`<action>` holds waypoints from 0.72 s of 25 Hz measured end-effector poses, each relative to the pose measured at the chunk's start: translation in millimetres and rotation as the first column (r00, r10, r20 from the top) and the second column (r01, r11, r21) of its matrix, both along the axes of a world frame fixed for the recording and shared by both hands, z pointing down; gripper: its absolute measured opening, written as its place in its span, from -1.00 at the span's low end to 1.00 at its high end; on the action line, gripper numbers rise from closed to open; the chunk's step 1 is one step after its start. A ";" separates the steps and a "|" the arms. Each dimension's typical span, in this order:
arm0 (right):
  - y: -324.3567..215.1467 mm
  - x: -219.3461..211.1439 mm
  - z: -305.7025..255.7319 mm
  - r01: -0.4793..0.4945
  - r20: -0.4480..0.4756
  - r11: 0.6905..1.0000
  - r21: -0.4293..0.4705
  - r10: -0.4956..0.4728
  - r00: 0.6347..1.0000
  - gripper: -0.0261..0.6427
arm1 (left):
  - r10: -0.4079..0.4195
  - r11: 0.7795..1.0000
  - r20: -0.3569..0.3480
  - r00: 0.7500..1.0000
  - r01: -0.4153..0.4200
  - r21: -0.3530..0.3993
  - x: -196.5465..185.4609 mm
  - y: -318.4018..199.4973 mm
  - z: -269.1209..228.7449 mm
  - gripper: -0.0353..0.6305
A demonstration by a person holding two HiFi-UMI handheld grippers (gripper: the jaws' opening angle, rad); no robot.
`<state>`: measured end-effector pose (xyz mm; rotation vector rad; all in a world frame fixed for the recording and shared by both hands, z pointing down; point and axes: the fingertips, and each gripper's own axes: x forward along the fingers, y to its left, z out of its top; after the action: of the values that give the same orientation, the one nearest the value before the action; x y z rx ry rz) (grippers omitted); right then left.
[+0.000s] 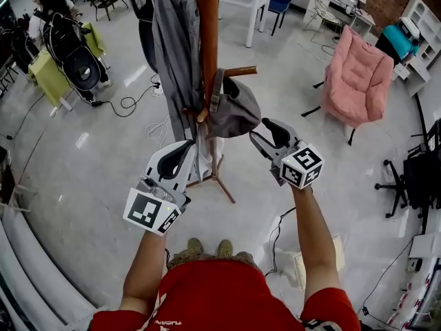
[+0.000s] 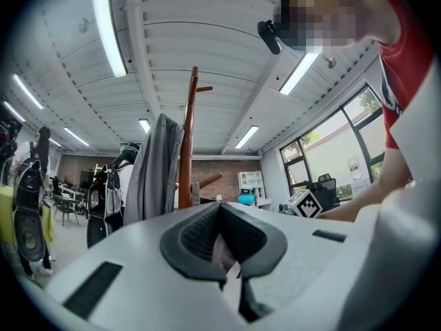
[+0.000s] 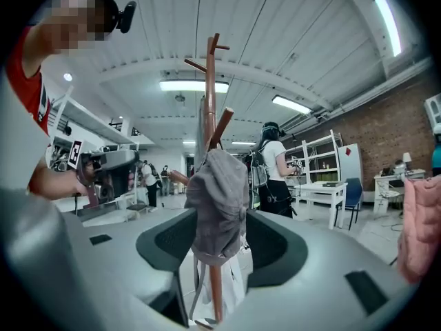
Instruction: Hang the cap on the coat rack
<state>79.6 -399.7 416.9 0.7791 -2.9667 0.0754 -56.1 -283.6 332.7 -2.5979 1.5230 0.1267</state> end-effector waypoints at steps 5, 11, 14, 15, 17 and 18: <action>27.1 11.9 -34.2 -0.043 0.021 0.992 0.119 0.041 0.999 -0.25 | 0.017 1.000 -0.007 1.000 -0.017 0.010 5.9 5.5 -5.4 -0.87; 86.8 8.3 -92.9 -0.058 0.134 0.970 0.235 0.027 0.991 -0.51 | 0.061 0.998 -0.003 0.998 -0.061 0.031 14.9 19.8 -9.1 -0.87; 117.2 3.2 -111.6 -0.056 0.179 0.962 0.266 0.008 0.984 -0.67 | 0.087 0.995 -0.003 0.996 -0.087 0.040 20.2 26.7 -12.7 -0.87; 126.0 1.0 -115.5 -0.057 0.191 0.961 0.271 0.004 0.982 -0.71 | 0.094 0.995 -0.004 0.996 -0.094 0.043 21.3 28.6 -14.0 -0.87; 141.2 -3.4 -119.8 -0.060 0.206 0.959 0.277 0.002 0.979 -0.77 | 0.108 0.993 -0.007 0.994 -0.107 0.048 22.4 31.9 -16.3 -0.87; 147.3 -5.3 -120.3 -0.063 0.208 0.959 0.278 0.004 0.978 -0.79 | 0.113 0.992 -0.010 0.993 -0.113 0.050 22.8 33.3 -17.1 -0.87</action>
<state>74.4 -252.4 296.5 0.9028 -3.2052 -0.2928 -33.3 -250.4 315.5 -2.6492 1.3584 0.1902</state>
